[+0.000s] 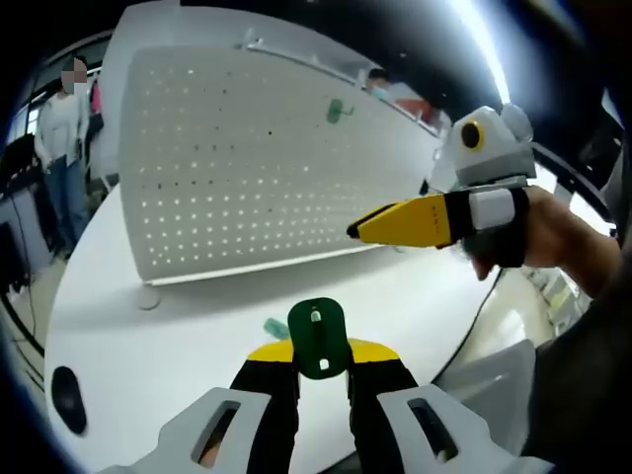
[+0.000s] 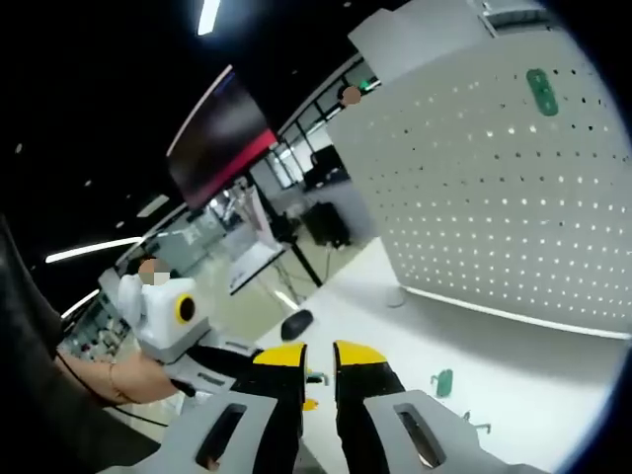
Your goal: Insert the hook assembly into the mounting plate slot until the hook locks in place.
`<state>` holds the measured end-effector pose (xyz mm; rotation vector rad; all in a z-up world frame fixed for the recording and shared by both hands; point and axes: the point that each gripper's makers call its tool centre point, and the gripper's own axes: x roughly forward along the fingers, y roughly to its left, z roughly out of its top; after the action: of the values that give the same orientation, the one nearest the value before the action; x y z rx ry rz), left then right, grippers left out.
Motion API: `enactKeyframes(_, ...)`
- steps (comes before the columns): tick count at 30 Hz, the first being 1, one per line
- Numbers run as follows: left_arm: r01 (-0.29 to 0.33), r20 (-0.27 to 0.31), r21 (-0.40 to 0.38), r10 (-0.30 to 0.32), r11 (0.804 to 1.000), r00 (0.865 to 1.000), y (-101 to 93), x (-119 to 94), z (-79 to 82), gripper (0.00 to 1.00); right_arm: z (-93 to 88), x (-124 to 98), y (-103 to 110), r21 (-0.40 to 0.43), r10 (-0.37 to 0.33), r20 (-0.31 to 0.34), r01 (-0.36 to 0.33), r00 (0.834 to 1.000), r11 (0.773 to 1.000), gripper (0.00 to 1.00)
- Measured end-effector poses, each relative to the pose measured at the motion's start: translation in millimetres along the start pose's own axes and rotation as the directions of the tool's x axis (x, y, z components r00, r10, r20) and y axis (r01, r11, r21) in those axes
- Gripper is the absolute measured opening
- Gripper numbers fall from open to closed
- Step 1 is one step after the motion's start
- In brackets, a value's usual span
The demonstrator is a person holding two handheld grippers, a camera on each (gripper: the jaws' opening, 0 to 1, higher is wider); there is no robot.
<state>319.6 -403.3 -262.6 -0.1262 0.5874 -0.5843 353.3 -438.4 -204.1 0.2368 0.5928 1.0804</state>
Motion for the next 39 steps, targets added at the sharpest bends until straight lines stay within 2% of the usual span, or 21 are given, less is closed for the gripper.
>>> enactKeyframes(6,0.063,0.019,0.003,-0.063,0.998,0.998,-3.6,-5,8.2,0.17,-7.2,-9,-9,0.023,0.012,0.0,-0.012,1.0,1.0,0.09)
enactKeyframes(10,0.107,0.006,0.049,-0.107,0.993,0.994,-10.0,-8,10.8,0.17,-19.1,-7,-8,0.024,0.046,-0.037,-0.045,0.998,0.999,0.12)
enactKeyframes(12,0.134,-0.004,0.062,-0.134,0.989,0.991,-13.4,-9,10.6,0.17,-20.9,-6,-4,-0.015,0.066,-0.038,-0.067,0.997,0.998,0.14)
enactKeyframes(16,0.206,-0.031,0.106,-0.204,0.973,0.979,-22.3,-11,8.7,0.17,-30.4,-2,10,-0.046,0.147,-0.09,-0.152,0.985,0.987,0.15)
enactKeyframes(19,0.276,-0.037,0.116,-0.273,0.954,0.961,-33.1,-14,10.4,0.17,-31.3,-1,20,-0.053,0.205,-0.091,-0.211,0.974,0.976,0.15)
enactKeyframes(21,0.3,-0.037,0.125,-0.298,0.946,0.954,-36.3,-15,11.6,0.17,-35.2,-1,30,-0.054,0.259,-0.111,-0.266,0.96,0.963,0.14)
enactKeyframes(24,0.349,-0.047,0.142,-0.346,0.926,0.937,-44.8,-17,11.3,0.17,-45.0,-2,35,-0.096,0.29,-0.172,-0.309,0.941,0.946,0.13)
enactKeyframes(25,0.373,-0.059,0.14,-0.368,0.917,0.928,-48.8,-19,9.5,0.17,-44.8,-2,36,-0.105,0.294,-0.171,-0.314,0.94,0.943,0.12)
enactKeyframes(29,0.435,-0.053,0.139,-0.432,0.89,0.901,-59.8,-24,9.7,0.17,-51.1,-8,50,-0.071,0.374,-0.205,-0.395,0.904,0.916,0.06)
enactKeyframes(30,0.438,-0.052,0.137,-0.435,0.888,0.899,-59.4,-25,9.7,0.17,-51.7,-9,51,-0.059,0.383,-0.206,-0.402,0.901,0.914,0.05)
enactKeyframes(32,0.473,-0.05,0.133,-0.471,0.871,0.881,-65.5,-28,9.9,0.17,-51.3,-10,52,-0.048,0.397,-0.191,-0.413,0.898,0.91,0.02)
enactKeyframes(33,0.477,-0.049,0.125,-0.475,0.87,0.879,-65.6,-29,10.1,0.17,-51.5,-12,54,-0.053,0.413,-0.187,-0.429,0.891,0.902,0.02)
enactKeyframes(35,0.5,-0.052,0.117,-0.497,0.858,0.866,-66.9,-32,9.2,0.17,-52.5,-14,60,-0.074,0.443,-0.183,-0.461,0.878,0.884,0.01)
enactKeyframes(37,0.528,-0.046,0.111,-0.526,0.842,0.849,-71.3,-37,9.3,0.17,-53.2,-17,65,-0.08,0.479,-0.181,-0.499,0.859,0.863,0.0)
enactKeyframes(38,0.551,-0.039,0.092,-0.549,0.83,0.835,-73.8,-40,8.6,0.17,-53.7,-18,67,-0.069,0.494,-0.181,-0.512,0.85,0.856,0.0)
enactKeyframes(39,0.558,-0.044,0.077,-0.557,0.826,0.83,-73.6,-41,6.9,0.17,-52.9,-19,69,-0.066,0.503,-0.177,-0.52,0.846,0.851,0.0)
